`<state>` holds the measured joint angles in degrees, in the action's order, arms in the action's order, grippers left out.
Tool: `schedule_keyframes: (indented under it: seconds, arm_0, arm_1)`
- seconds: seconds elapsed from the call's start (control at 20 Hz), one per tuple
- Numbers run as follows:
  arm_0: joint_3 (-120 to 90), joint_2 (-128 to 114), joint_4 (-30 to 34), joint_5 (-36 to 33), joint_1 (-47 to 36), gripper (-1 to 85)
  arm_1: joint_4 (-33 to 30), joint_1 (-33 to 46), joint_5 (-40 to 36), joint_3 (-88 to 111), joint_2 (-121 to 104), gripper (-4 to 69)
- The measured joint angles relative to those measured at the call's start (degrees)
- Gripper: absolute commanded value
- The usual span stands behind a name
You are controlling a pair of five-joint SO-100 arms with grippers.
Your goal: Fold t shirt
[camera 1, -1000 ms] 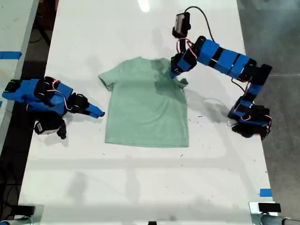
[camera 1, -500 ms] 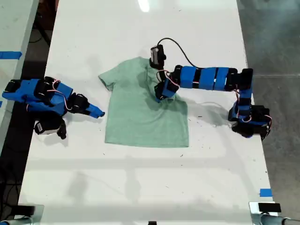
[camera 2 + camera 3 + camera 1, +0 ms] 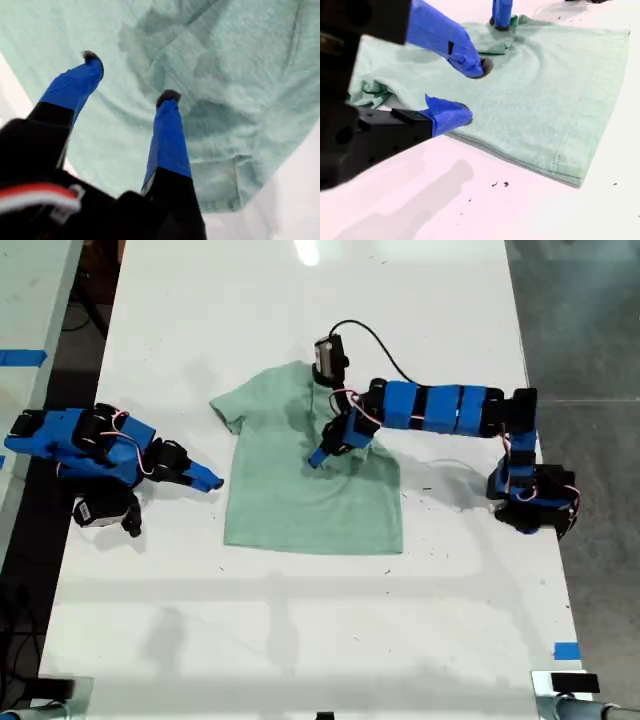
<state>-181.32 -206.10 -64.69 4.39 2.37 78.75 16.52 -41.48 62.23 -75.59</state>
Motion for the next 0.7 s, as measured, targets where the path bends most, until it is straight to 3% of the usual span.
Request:
schedule_keyframes:
  seconds: [0.25, 0.55, 0.7]
  arm_0:
    - [0.00, 0.00, 0.00, 0.00, 0.00, 11.3]
    - [0.00, 0.00, 0.00, 0.00, 0.00, 11.3]
    - [0.00, 0.00, 0.00, 0.00, 0.00, 11.3]
  arm_1:
    - [10.99, 7.29, 0.44, 11.51, -28.48, 2.1]
    - [10.46, 7.29, 4.83, 50.19, -73.39, 2.1]
    - [5.71, 3.34, 7.21, 73.92, -96.33, 2.0]
